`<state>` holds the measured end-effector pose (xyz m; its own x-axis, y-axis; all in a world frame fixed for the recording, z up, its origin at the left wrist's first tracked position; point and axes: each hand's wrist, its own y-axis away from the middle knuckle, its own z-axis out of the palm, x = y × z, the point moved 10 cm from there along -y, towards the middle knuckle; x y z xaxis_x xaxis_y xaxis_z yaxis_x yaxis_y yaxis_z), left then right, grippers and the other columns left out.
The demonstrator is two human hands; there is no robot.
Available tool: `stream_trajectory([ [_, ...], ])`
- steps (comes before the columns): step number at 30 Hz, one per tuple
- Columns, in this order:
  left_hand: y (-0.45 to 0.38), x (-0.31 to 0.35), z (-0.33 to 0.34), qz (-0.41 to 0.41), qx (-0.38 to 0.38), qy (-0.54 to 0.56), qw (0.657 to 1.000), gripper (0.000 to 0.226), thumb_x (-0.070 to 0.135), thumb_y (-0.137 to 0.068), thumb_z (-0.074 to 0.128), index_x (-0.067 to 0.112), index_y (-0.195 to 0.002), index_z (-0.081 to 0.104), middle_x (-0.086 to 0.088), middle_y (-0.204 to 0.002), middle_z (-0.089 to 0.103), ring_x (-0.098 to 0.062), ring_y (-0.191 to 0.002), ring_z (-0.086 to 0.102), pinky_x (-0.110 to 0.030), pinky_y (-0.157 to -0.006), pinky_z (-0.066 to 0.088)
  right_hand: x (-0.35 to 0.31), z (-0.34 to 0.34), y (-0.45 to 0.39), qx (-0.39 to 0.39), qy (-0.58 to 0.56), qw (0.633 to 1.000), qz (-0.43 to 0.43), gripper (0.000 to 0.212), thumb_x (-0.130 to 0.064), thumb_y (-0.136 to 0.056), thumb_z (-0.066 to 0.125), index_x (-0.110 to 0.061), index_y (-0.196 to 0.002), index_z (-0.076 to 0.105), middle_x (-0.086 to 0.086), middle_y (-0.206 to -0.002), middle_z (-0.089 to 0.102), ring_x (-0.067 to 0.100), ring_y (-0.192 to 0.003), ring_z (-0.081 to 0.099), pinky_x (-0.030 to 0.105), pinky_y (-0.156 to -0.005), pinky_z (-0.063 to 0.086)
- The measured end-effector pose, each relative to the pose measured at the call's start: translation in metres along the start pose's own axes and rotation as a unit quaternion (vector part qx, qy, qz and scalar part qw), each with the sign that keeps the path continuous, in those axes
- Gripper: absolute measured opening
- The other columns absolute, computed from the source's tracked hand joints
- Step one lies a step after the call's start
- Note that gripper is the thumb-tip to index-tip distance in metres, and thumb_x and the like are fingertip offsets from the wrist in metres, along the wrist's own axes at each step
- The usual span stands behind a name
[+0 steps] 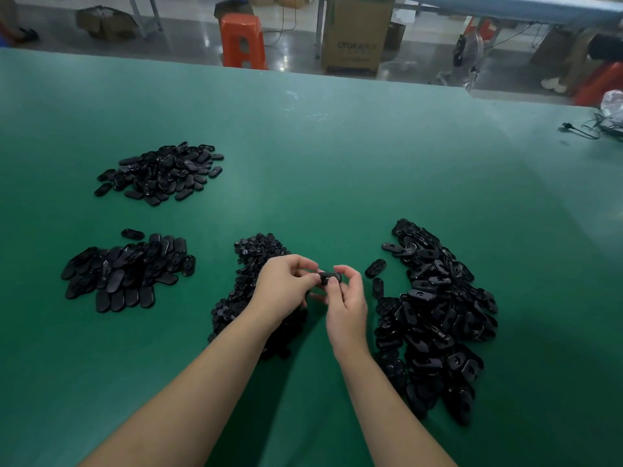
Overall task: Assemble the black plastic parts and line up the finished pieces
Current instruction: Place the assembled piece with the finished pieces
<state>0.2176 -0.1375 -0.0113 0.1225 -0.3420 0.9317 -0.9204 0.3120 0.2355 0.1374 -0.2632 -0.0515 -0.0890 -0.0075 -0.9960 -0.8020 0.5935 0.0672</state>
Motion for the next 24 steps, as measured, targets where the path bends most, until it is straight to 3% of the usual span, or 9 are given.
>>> stream_trajectory([
  [2,0.000,-0.003,0.000,-0.013,0.009,0.014,1.000,0.003,0.006,-0.087,0.075,0.008,-0.088,0.073,-0.008,-0.072,0.072,-0.016,-0.041,0.051,-0.029,-0.047,0.047,0.000,0.002,0.000,-0.007,-0.012,1.000,0.002,0.021,-0.032,-0.097,0.046,-0.046,-0.098,0.061,-0.003,-0.096,0.074,0.014,-0.086,0.074,0.044,-0.083,0.059],
  [6,0.000,-0.009,0.002,-0.034,0.016,0.040,0.999,0.007,0.005,-0.085,0.076,0.010,-0.080,0.074,0.000,-0.064,0.070,-0.014,-0.042,0.048,-0.027,-0.043,0.043,0.000,0.003,0.001,-0.008,-0.026,1.000,0.007,0.027,-0.031,-0.096,0.042,-0.042,-0.096,0.066,-0.008,-0.100,0.073,0.019,-0.094,0.072,0.045,-0.084,0.061],
  [10,-0.002,-0.011,0.005,-0.043,0.023,0.028,0.998,0.008,0.007,-0.084,0.076,0.012,-0.078,0.074,-0.002,-0.071,0.074,-0.009,-0.039,0.050,-0.024,-0.042,0.042,-0.002,0.006,0.002,-0.018,-0.002,1.000,0.001,0.028,-0.031,-0.097,0.039,-0.046,-0.096,0.062,-0.017,-0.098,0.071,0.008,-0.083,0.070,0.054,-0.081,0.059],
  [17,-0.005,-0.013,0.005,-0.043,0.036,0.009,0.998,0.011,0.008,-0.084,0.078,0.013,-0.077,0.072,0.001,-0.084,0.076,-0.007,-0.050,0.063,-0.023,-0.043,0.045,-0.001,0.007,0.002,-0.014,0.017,1.000,-0.002,0.026,-0.031,-0.097,0.038,-0.043,-0.098,0.061,-0.016,-0.099,0.072,0.015,-0.094,0.070,0.054,-0.078,0.060],
  [24,-0.004,-0.012,0.007,-0.045,0.038,0.012,0.998,0.008,0.009,-0.086,0.075,0.010,-0.079,0.072,-0.003,-0.082,0.075,0.000,-0.043,0.057,-0.021,-0.041,0.043,-0.003,0.007,0.003,-0.018,0.051,0.999,-0.007,0.023,-0.035,-0.098,0.037,-0.046,-0.102,0.057,-0.022,-0.101,0.070,0.012,-0.095,0.069,0.053,-0.082,0.058],
])
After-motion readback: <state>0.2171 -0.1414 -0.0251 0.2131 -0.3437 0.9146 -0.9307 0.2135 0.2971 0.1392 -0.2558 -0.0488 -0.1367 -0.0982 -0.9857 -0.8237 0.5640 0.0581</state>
